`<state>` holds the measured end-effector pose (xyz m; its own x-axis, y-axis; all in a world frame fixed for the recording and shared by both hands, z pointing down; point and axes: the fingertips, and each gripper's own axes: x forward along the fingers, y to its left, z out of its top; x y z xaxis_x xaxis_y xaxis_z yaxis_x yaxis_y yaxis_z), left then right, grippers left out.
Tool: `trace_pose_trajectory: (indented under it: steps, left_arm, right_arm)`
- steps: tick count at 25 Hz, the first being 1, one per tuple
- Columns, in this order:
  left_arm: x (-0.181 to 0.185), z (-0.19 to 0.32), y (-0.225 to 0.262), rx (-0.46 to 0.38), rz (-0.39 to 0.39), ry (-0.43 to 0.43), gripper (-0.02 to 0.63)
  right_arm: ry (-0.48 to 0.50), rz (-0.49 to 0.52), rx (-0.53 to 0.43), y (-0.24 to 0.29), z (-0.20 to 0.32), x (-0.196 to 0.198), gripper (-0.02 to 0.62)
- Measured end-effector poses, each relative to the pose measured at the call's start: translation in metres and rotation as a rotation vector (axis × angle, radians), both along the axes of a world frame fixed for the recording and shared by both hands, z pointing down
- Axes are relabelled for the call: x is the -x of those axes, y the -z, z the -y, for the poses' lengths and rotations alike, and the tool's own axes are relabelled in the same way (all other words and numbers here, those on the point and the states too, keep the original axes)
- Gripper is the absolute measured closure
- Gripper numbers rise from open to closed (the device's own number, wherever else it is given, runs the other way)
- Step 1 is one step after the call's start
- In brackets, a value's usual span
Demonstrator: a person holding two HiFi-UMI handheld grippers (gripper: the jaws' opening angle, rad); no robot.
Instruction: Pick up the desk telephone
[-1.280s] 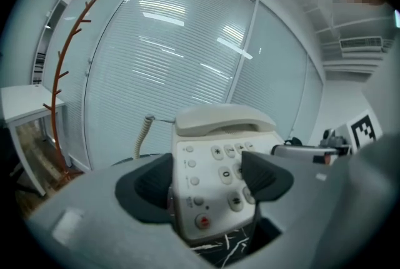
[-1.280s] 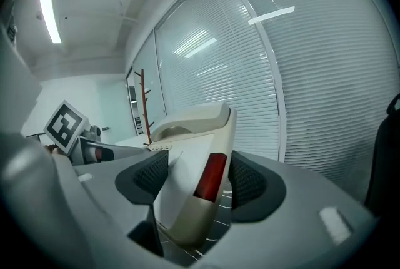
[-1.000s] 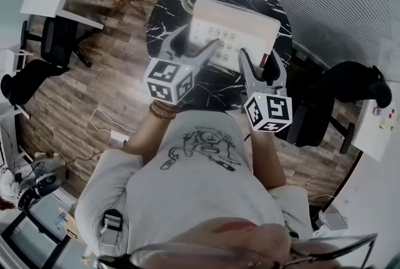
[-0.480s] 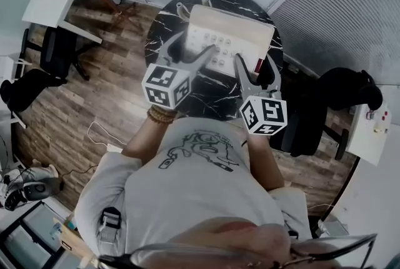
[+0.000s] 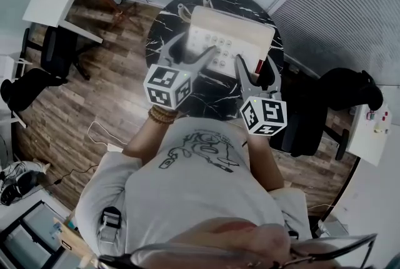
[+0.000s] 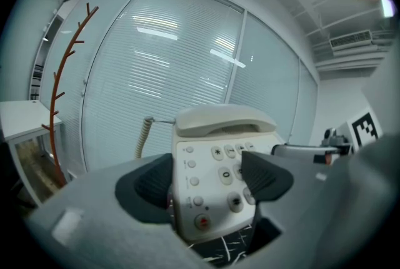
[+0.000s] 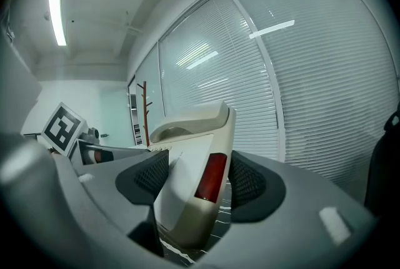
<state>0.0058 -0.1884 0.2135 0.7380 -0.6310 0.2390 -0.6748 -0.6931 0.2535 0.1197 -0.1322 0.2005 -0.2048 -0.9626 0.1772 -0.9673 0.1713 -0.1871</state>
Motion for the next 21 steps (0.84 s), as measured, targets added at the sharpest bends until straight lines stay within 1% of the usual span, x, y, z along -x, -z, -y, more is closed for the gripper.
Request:
trace_pose_trajectory:
  steps: [21]
  left_arm:
    - [0.0021,0.0028,-0.0026,0.006,-0.008,-0.001,0.253]
  right_arm:
    - [-0.006,-0.005,-0.005,-0.0013,0.0021,0.0023,0.301]
